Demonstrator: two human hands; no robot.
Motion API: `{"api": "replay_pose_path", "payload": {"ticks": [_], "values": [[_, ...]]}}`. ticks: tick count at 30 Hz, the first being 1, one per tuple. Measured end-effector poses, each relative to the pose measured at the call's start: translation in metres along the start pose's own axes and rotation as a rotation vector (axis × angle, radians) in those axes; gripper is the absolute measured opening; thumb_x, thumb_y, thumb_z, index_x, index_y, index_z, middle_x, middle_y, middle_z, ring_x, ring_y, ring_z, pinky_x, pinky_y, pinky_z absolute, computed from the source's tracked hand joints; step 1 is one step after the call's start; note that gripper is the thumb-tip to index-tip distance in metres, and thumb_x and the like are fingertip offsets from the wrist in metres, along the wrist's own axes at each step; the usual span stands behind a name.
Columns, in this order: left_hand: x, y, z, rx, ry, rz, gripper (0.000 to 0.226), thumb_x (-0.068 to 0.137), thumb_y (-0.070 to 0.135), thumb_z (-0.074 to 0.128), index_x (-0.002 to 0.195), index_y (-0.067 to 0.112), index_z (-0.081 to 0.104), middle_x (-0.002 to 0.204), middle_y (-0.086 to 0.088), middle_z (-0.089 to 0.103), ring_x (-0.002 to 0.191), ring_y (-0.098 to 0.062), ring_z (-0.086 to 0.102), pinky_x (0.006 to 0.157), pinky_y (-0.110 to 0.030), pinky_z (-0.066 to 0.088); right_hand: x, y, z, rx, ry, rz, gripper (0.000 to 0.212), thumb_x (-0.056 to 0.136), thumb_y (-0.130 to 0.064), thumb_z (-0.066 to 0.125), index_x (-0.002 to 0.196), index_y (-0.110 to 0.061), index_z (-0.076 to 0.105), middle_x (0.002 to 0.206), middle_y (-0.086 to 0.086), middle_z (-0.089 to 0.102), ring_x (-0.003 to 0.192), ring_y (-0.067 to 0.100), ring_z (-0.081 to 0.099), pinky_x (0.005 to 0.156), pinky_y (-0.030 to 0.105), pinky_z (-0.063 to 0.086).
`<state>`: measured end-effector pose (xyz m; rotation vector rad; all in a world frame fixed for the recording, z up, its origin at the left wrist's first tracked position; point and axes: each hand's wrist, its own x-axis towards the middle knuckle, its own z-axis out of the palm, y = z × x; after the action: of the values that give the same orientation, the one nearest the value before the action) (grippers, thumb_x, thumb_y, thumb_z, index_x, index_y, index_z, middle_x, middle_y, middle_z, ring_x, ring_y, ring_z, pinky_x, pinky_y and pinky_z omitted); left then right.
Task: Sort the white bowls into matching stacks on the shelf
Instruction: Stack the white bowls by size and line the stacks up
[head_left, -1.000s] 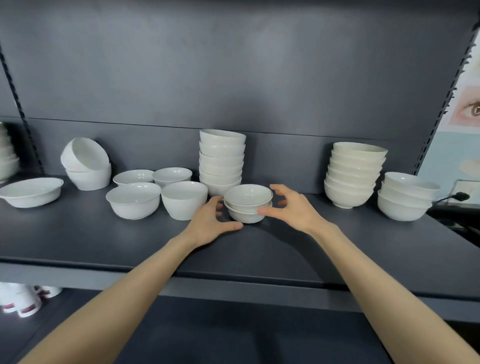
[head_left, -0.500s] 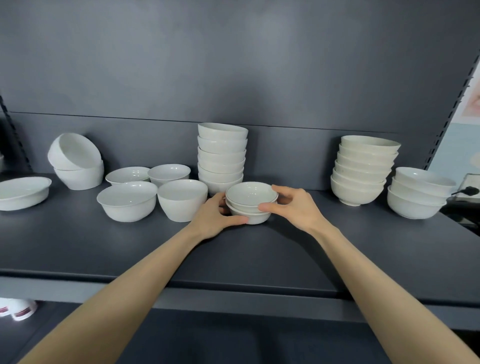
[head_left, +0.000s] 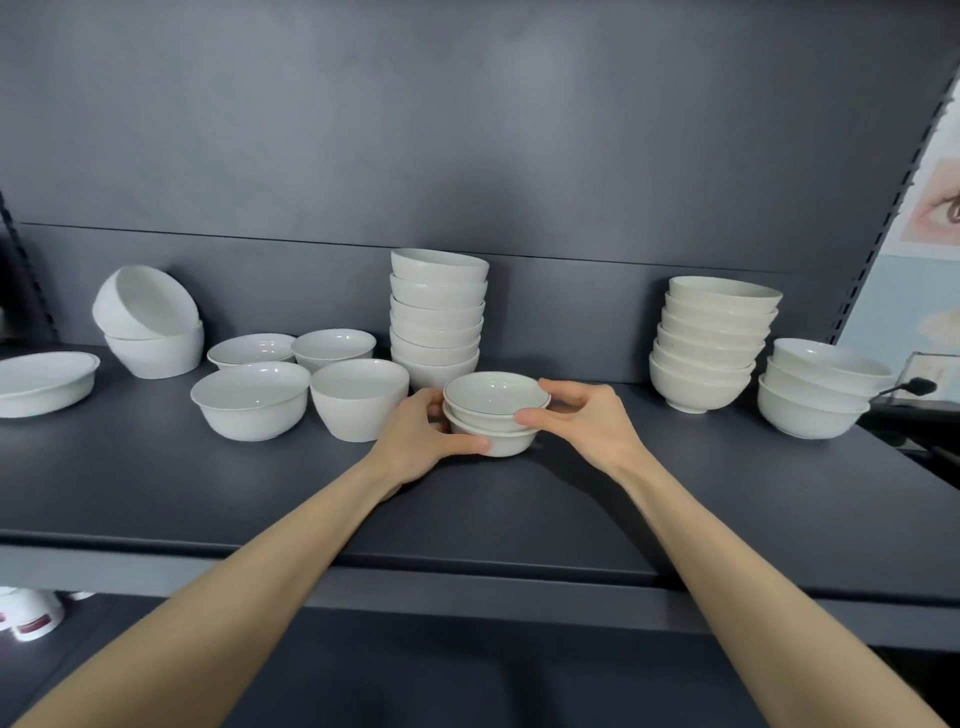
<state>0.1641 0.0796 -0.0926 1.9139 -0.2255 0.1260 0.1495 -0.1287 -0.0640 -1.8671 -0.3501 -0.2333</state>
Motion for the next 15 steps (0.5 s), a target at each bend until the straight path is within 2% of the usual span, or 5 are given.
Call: {"api": "replay_pose_path", "payload": {"ticks": [2, 5, 11, 15], "values": [[-0.007, 0.002, 0.001, -0.027, 0.016, 0.006, 0.061, 0.061, 0.012, 0.089, 0.114, 0.01, 0.057, 0.108, 0.0, 0.066, 0.095, -0.007, 0.062, 0.081, -0.019, 0.052, -0.006, -0.005, -0.001, 0.02, -0.001, -0.01, 0.034, 0.07, -0.013, 0.083, 0.078, -0.042, 0.067, 0.074, -0.031, 0.068, 0.078, -0.01, 0.066, 0.073, 0.007, 0.048], [-0.019, 0.005, 0.003, -0.065, 0.042, 0.012, 0.073, 0.053, 0.022, 0.092, 0.116, 0.008, 0.058, 0.109, -0.001, 0.068, 0.103, -0.011, 0.063, 0.088, -0.026, 0.053, -0.017, -0.015, -0.003, 0.054, -0.006, -0.036, 0.035, 0.071, -0.009, 0.082, 0.076, -0.04, 0.066, 0.069, -0.034, 0.066, 0.073, -0.014, 0.064, 0.069, 0.004, 0.046], [-0.054, 0.018, -0.002, -0.095, 0.097, 0.044, 0.058, 0.065, 0.011, 0.086, 0.114, 0.01, 0.055, 0.106, 0.008, 0.063, 0.1, -0.003, 0.059, 0.073, -0.01, 0.049, -0.042, -0.035, -0.002, 0.104, -0.039, -0.092, 0.035, 0.072, -0.006, 0.08, 0.079, -0.036, 0.066, 0.069, -0.033, 0.067, 0.073, -0.012, 0.065, 0.066, 0.004, 0.046], [-0.075, 0.029, -0.02, -0.12, 0.15, 0.05, 0.058, 0.067, 0.011, 0.085, 0.115, 0.01, 0.054, 0.106, 0.004, 0.062, 0.094, -0.001, 0.06, 0.068, -0.005, 0.048, -0.049, -0.058, 0.01, 0.128, -0.069, -0.139, 0.034, 0.073, -0.004, 0.079, 0.081, -0.035, 0.066, 0.071, -0.031, 0.068, 0.076, -0.01, 0.066, 0.066, 0.005, 0.047]]}}
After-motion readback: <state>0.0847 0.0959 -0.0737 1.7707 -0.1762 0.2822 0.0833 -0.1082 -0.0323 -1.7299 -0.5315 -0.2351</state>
